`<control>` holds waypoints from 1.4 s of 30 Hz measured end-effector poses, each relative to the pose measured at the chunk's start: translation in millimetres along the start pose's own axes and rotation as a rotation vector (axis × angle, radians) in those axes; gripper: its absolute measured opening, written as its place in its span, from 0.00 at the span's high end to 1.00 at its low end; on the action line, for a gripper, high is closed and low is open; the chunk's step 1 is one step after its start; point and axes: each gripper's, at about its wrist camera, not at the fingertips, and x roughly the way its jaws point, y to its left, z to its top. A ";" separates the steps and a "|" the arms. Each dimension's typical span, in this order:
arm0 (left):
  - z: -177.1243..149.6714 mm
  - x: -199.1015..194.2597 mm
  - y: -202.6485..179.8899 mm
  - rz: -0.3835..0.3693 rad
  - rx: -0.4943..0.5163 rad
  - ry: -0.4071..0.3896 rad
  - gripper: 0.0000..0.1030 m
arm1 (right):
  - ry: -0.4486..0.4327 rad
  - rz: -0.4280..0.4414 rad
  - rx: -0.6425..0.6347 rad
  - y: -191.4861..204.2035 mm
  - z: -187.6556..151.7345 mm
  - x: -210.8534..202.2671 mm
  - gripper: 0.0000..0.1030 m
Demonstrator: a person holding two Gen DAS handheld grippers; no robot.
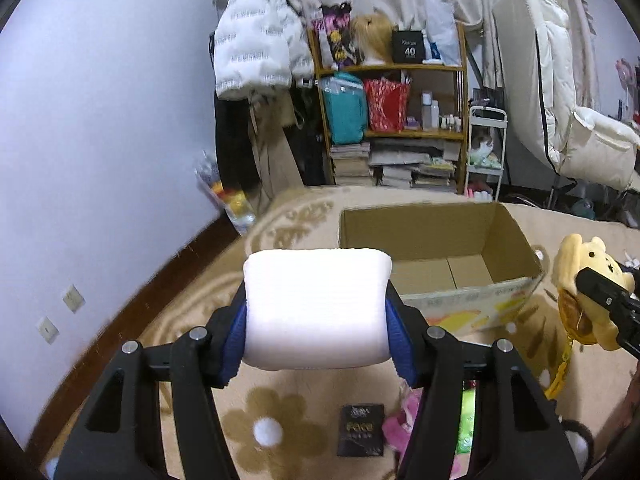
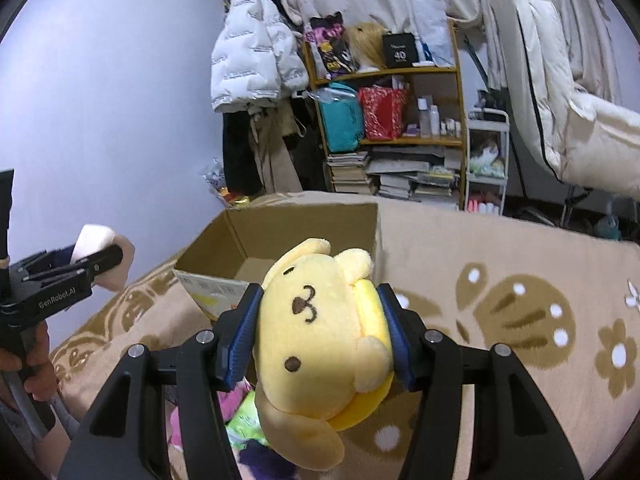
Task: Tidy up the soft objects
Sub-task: 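Lift the yellow plush dog with the right gripper while the left gripper carries the pink sponge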
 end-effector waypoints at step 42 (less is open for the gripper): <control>73.7 4.4 7.5 0.028 0.003 -0.088 0.42 | -0.213 0.038 -0.060 14.1 133.1 -26.3 0.42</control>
